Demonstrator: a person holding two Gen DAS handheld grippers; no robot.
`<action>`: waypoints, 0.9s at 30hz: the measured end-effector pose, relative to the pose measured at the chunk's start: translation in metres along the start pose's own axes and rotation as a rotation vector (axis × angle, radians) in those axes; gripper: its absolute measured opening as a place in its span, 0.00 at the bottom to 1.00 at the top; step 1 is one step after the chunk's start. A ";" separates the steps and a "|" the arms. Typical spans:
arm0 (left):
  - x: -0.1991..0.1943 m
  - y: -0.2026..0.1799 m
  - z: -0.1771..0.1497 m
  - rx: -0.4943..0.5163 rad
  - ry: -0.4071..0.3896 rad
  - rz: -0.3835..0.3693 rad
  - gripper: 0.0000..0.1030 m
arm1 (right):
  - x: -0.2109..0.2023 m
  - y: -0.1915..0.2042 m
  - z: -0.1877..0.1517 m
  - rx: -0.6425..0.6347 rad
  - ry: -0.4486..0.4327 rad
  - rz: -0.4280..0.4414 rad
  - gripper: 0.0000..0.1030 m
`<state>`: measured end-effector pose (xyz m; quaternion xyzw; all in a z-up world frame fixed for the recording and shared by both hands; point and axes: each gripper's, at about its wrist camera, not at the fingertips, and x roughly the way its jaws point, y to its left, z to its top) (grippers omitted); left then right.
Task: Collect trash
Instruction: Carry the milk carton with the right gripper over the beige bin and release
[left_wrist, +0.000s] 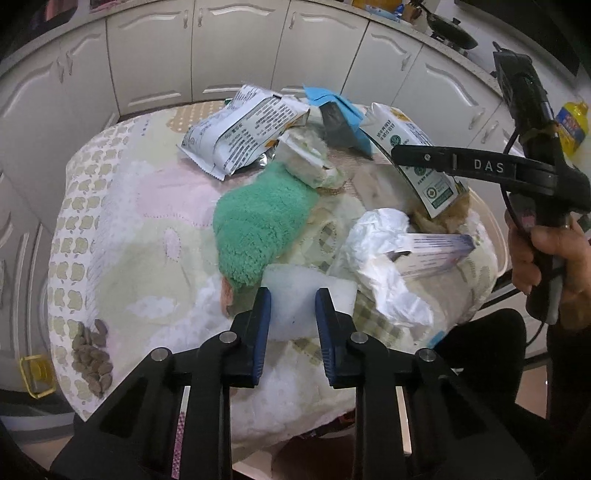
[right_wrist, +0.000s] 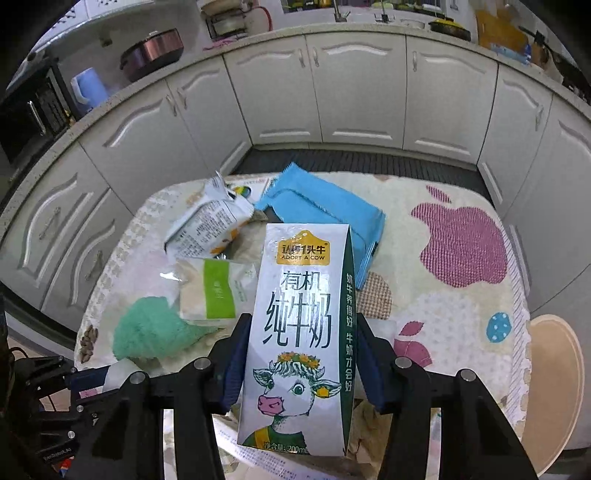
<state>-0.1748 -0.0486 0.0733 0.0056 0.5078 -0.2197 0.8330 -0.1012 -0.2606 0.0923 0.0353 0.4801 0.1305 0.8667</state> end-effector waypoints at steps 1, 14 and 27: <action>-0.003 0.001 0.000 -0.001 -0.002 -0.002 0.21 | -0.003 0.000 0.001 0.000 -0.007 0.002 0.49; -0.049 -0.014 0.019 0.013 -0.101 -0.040 0.20 | -0.046 -0.011 -0.003 0.005 -0.074 0.001 0.49; -0.025 -0.107 0.068 0.135 -0.129 -0.139 0.20 | -0.082 -0.082 -0.030 0.099 -0.090 -0.108 0.49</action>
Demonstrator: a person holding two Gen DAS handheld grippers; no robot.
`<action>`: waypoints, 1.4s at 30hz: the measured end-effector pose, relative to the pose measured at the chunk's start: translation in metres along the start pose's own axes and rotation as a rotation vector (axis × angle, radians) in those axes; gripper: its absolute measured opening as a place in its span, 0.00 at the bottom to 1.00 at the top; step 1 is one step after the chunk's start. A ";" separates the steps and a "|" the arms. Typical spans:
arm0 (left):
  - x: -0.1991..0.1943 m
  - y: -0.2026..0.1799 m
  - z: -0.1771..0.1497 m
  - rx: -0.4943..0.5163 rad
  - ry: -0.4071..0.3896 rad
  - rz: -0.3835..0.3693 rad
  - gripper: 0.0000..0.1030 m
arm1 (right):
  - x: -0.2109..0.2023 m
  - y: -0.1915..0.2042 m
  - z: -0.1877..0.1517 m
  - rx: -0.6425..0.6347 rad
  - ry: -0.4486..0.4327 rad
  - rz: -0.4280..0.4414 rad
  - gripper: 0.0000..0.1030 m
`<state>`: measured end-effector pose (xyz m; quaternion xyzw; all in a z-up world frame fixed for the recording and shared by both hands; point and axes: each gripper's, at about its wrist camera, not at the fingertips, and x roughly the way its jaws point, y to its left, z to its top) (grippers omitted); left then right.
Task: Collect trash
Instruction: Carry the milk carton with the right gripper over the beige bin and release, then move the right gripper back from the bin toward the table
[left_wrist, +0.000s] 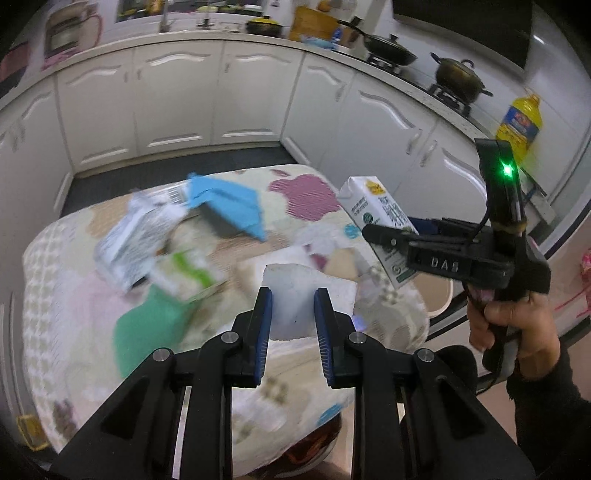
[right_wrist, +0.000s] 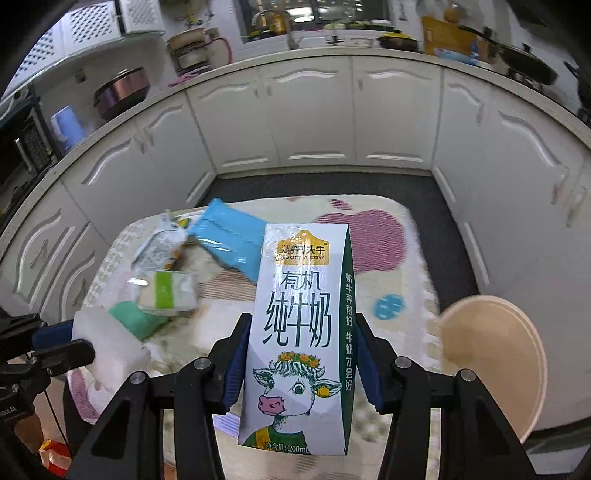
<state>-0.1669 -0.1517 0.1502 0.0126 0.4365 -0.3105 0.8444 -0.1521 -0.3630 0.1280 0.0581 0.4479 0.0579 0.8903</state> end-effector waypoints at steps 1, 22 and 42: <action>0.004 -0.006 0.002 0.007 0.002 -0.006 0.20 | -0.002 -0.009 -0.002 0.012 0.000 -0.012 0.49; 0.167 -0.159 0.059 0.074 0.162 -0.130 0.20 | -0.009 -0.207 -0.077 0.289 0.080 -0.208 0.49; 0.220 -0.165 0.047 -0.009 0.236 -0.183 0.36 | 0.016 -0.244 -0.109 0.435 0.137 -0.241 0.74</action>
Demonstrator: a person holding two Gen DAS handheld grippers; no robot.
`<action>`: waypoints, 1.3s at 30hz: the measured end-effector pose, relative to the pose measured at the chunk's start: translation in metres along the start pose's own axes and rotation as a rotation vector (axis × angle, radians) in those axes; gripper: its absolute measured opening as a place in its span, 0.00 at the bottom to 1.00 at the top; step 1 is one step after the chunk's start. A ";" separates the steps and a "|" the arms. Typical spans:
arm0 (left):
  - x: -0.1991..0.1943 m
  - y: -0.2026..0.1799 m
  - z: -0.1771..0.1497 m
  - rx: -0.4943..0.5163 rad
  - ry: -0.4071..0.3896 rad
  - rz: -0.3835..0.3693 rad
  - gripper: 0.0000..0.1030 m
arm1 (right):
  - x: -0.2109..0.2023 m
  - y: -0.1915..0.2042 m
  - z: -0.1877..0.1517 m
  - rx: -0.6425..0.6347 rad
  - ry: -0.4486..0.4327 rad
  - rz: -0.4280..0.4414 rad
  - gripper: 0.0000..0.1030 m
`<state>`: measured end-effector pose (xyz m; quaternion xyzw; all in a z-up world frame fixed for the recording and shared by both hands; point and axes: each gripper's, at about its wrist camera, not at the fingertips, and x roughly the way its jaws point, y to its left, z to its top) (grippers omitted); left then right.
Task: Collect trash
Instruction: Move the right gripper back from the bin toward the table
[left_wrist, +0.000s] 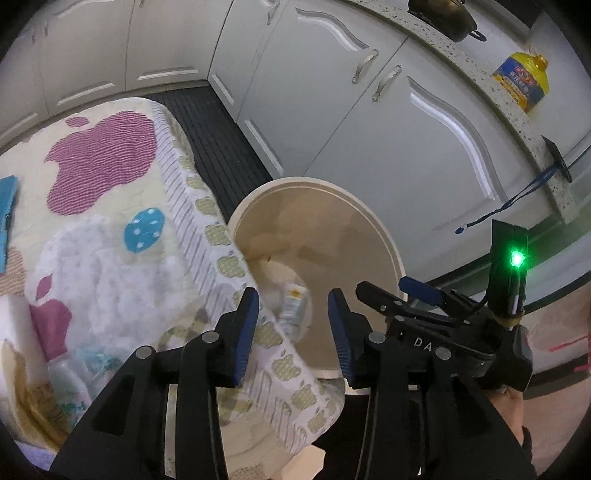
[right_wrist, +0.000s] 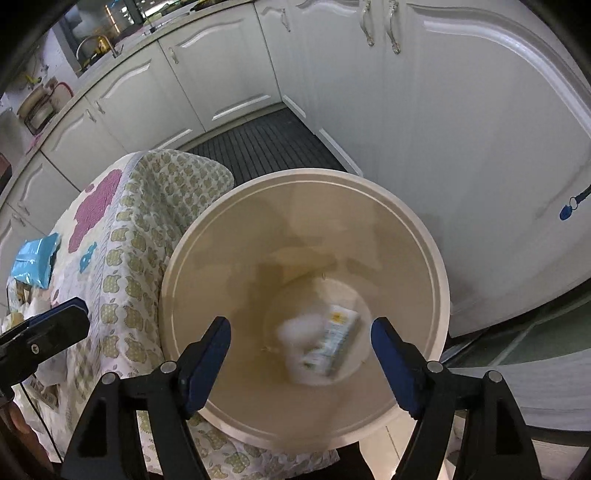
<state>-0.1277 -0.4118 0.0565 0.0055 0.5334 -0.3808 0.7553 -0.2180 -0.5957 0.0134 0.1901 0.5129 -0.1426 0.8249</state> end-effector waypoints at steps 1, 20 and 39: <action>-0.004 0.000 -0.002 0.005 -0.005 0.010 0.36 | -0.001 0.001 -0.001 -0.003 -0.003 0.001 0.74; -0.094 0.029 -0.048 0.020 -0.178 0.258 0.36 | -0.049 0.071 -0.020 -0.097 -0.131 0.037 0.74; -0.215 0.098 -0.095 -0.072 -0.347 0.328 0.55 | -0.097 0.194 -0.043 -0.310 -0.211 0.158 0.74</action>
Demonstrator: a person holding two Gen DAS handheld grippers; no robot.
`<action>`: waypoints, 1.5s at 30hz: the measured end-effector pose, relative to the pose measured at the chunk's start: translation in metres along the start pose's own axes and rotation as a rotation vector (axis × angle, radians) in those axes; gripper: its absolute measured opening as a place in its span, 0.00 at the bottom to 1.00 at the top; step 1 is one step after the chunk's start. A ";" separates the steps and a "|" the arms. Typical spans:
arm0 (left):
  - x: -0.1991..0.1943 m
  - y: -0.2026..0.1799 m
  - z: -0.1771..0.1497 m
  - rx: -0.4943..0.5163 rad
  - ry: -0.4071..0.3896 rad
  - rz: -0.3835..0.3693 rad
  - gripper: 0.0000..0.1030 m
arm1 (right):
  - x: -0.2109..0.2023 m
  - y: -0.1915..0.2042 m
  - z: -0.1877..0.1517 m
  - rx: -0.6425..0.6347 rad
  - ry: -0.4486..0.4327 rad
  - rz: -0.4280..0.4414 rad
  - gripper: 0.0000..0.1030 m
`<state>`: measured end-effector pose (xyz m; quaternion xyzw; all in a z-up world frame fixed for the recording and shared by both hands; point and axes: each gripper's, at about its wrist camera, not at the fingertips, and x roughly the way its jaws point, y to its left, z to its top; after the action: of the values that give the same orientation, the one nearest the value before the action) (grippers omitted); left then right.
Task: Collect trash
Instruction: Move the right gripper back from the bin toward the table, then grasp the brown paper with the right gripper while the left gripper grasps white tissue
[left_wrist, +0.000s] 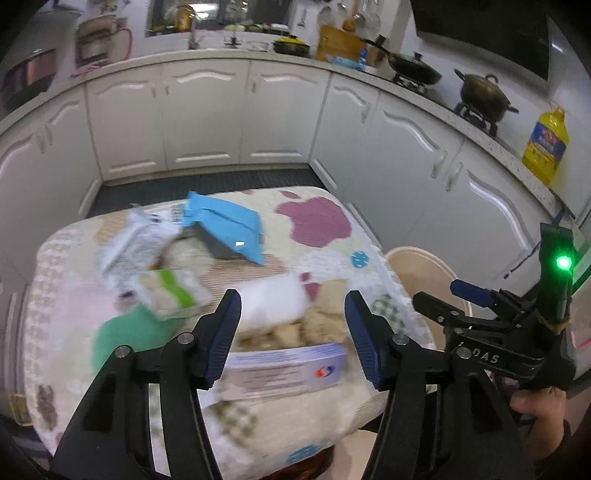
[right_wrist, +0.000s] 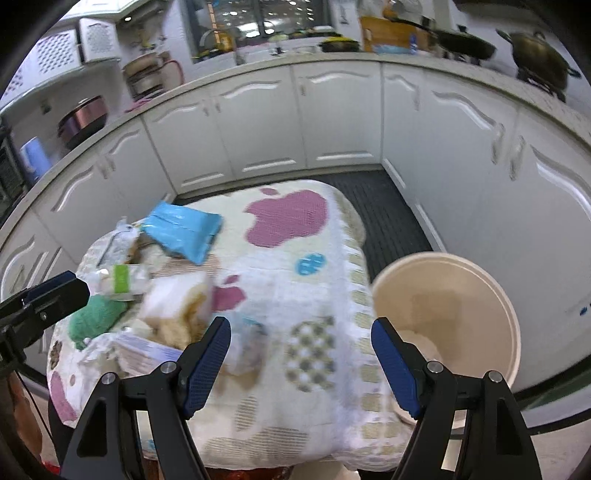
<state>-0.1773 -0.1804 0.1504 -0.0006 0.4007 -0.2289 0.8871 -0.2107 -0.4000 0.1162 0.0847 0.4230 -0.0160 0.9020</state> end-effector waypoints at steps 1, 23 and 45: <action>-0.005 0.007 -0.002 -0.006 -0.007 0.007 0.56 | -0.001 0.006 0.001 -0.008 -0.005 0.006 0.74; -0.033 0.083 -0.060 -0.115 -0.005 0.072 0.56 | 0.006 0.093 -0.011 -0.167 0.005 0.106 0.74; 0.027 0.089 -0.088 -0.087 0.116 0.016 0.58 | 0.048 0.100 -0.011 -0.224 0.074 0.121 0.51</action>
<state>-0.1879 -0.0958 0.0549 -0.0225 0.4612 -0.2039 0.8633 -0.1785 -0.2980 0.0866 0.0094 0.4491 0.0887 0.8890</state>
